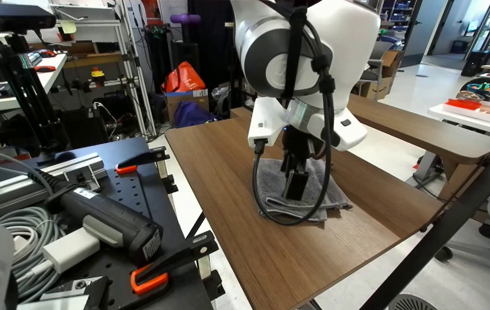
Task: Move the grey towel to the right.
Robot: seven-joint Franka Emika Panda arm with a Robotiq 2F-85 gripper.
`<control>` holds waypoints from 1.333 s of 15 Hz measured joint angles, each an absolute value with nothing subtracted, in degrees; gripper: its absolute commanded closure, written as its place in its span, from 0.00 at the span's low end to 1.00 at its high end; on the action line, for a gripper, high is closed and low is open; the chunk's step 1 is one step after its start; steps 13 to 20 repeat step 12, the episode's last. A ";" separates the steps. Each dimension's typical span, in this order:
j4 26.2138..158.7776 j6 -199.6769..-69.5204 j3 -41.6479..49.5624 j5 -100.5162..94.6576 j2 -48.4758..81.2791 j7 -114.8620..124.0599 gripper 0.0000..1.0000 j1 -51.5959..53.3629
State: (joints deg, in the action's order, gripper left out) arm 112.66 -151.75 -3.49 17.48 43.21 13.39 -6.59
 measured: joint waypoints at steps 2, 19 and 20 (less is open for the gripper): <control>113.77 -151.76 -3.51 19.23 42.58 12.37 0.00 -8.70; 122.87 -152.00 -4.64 19.51 30.87 7.36 0.00 -6.62; 122.87 -152.00 -4.64 19.51 30.87 7.36 0.00 -6.62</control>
